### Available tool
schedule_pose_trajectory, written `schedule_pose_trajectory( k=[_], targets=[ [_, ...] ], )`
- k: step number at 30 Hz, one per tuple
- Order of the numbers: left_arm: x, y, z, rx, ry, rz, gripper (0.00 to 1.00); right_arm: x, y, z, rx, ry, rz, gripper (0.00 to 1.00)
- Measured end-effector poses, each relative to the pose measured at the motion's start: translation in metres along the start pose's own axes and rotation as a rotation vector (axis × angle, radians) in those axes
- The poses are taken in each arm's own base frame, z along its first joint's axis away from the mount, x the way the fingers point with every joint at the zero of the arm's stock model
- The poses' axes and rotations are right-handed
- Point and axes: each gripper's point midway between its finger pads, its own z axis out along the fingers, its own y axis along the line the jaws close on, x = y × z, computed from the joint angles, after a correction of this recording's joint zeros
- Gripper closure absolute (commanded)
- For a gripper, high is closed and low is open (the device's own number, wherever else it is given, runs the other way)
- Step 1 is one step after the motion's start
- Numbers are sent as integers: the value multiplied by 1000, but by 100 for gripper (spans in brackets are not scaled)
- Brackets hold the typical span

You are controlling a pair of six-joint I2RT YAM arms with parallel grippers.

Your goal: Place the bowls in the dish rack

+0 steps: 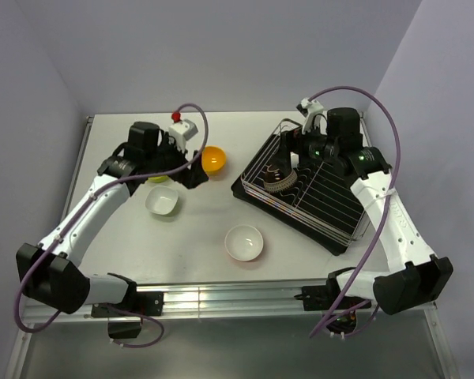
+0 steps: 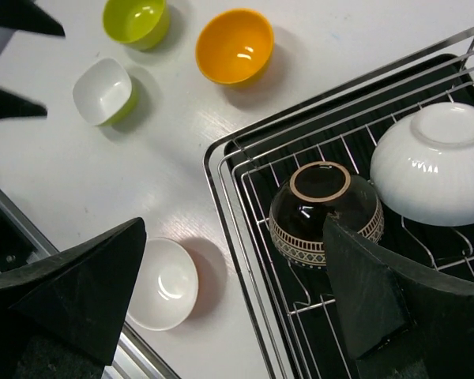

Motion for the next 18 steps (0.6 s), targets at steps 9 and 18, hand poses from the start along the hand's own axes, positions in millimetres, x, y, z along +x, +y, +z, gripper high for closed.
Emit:
schedule_pose_trajectory(
  k=[9,18],
  targets=[
    [111,-72,27,268,222,39,12,23,-20,8,105,42,6,0],
    [170,-132,59,337,358,11,16,13,-58,-17,361,-33,23,0]
  ],
)
